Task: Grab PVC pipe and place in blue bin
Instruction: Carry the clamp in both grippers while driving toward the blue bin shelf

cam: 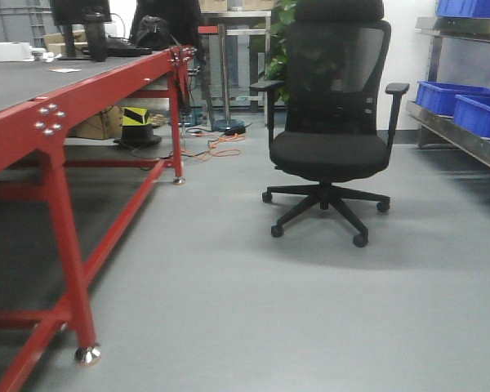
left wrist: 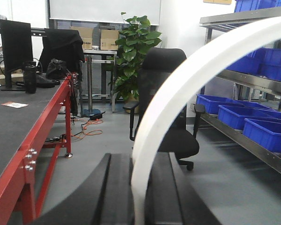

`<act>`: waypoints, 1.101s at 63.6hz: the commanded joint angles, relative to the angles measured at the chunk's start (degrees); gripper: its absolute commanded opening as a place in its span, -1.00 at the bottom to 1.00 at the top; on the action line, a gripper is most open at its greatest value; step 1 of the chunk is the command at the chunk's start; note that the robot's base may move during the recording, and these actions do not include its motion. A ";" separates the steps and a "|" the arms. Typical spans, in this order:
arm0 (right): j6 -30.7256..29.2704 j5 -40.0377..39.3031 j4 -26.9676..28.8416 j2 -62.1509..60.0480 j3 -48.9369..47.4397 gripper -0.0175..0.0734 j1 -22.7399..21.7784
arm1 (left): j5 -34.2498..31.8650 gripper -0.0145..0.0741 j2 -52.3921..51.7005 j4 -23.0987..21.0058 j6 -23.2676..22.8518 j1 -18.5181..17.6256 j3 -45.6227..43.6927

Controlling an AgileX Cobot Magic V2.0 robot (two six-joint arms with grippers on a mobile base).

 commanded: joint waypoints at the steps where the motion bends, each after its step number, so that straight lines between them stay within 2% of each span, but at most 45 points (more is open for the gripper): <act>1: -0.22 -1.69 -0.13 0.08 -0.11 -0.97 0.05 | -1.37 -0.92 -0.37 -0.13 0.01 -0.28 -0.21; 70: -0.22 -1.69 -0.13 0.08 -0.11 -0.97 0.05 | -1.37 -0.92 -0.37 -0.13 0.01 -0.28 -0.21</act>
